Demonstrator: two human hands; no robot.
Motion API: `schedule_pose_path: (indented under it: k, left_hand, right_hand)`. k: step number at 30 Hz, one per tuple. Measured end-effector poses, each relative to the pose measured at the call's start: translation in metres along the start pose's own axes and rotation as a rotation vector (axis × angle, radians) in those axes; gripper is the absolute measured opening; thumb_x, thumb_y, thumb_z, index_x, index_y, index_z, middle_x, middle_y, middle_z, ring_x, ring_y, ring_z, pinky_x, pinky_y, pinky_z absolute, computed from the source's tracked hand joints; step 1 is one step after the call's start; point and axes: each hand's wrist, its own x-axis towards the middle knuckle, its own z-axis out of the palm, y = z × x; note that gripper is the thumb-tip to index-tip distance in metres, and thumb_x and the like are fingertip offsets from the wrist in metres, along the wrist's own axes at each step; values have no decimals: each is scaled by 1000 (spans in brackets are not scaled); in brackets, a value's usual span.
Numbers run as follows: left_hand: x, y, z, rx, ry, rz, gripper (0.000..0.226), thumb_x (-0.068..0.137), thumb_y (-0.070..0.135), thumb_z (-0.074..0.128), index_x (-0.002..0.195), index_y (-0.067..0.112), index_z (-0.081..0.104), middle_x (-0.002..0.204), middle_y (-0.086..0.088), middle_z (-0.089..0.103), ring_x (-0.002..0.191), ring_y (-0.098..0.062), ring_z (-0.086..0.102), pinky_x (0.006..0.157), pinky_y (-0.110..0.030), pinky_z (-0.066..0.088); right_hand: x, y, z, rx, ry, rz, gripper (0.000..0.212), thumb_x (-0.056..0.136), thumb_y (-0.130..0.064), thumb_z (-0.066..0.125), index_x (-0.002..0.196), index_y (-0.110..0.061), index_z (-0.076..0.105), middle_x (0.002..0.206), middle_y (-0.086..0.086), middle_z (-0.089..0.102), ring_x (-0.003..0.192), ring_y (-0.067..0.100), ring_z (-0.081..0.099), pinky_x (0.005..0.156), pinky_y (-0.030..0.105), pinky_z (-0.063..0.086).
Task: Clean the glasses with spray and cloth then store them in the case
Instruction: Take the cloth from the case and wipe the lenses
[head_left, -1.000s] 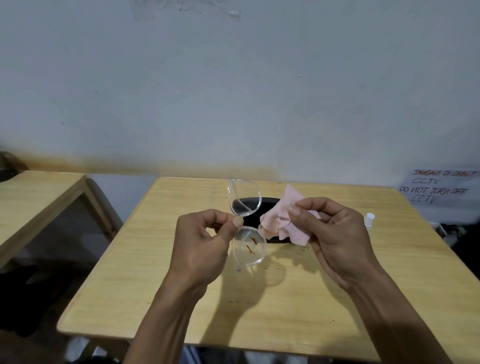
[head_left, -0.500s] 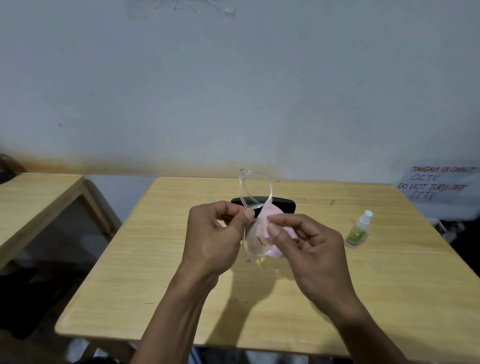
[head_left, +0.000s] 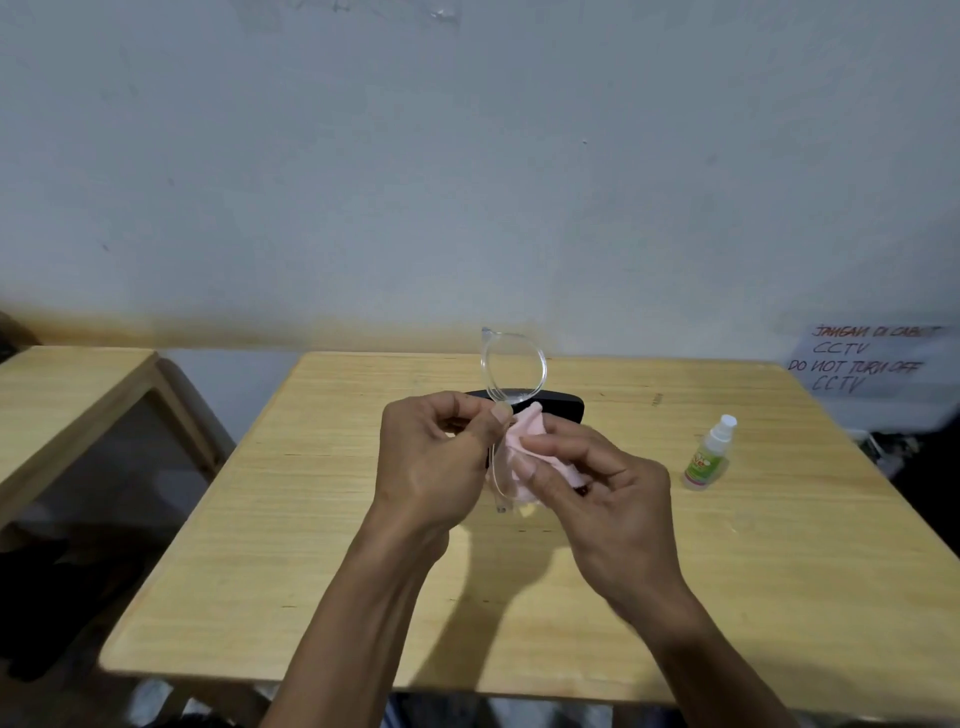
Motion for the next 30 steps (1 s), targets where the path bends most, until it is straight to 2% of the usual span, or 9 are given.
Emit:
schedule_pose_path:
  k: [5,7,10,13,15,17,21,26,30]
  left_hand:
    - [0,0,-4,-29,-15,-10,13,83,5,75,71,2,73,70,-19,71,62,-19,61,57,-23,52]
    - [-1,-1,-4,-26,-36,-7,12,83,6,75,73,0,74,72,-22,71,60,-19,62,53,-24,52]
    - [-2,-2,-1,-49,-44,-24,14,85,6,74,77,-6,73,65,-20,67,46,-17,57,42,-23,44]
    - [-1,-2,-3,-60,-26,-31,14,85,6,74,76,-4,72,70,-28,68,50,-22,60,45,-27,47]
    - [0,-3,-6,-54,-27,-18,14,84,4,74,72,0,72,71,-24,70,61,-22,62,55,-28,54]
    - [1,-3,-8,-41,-37,-5,16,84,4,74,67,4,72,66,-15,68,64,-20,61,62,-27,53]
    - [-3,-2,0,-73,-77,-13,15,85,4,73,71,-2,72,56,-8,66,50,-15,57,48,-24,45]
    - [-1,-2,-3,-117,-5,-49,16,85,5,73,72,-4,71,67,-24,68,51,-25,59,42,-25,45]
    - [4,0,-11,-76,-28,-18,19,84,4,74,66,2,70,66,-14,65,65,-21,57,66,-29,49]
  right_hand:
    - [-1,1,-5,-22,-58,13,15,81,-19,75,90,-11,83,116,-1,77,115,12,69,88,23,55]
    - [2,-1,-5,55,-48,72,14,79,-15,76,89,-9,82,110,1,79,110,14,72,90,29,58]
    - [4,-3,0,125,-22,152,15,72,-11,82,86,-6,81,94,10,81,94,24,77,86,40,61]
    - [0,-4,2,98,-24,171,16,69,-15,84,84,-11,82,89,10,81,88,24,78,78,35,61]
    - [-2,-7,-1,107,-31,186,15,68,-15,83,82,-12,82,88,10,80,86,23,78,75,32,60]
    - [0,-8,-3,129,-19,195,15,67,-14,83,82,-12,82,88,12,80,86,24,77,78,36,60]
    - [5,-10,4,196,28,223,21,65,-11,83,85,-5,80,89,16,80,87,30,77,85,42,60]
    - [-1,-10,7,56,5,192,11,71,-7,86,80,-11,81,82,9,80,83,22,77,79,36,60]
    - [-1,-15,0,85,19,194,11,67,-7,85,76,-11,80,75,4,79,69,11,74,62,18,53]
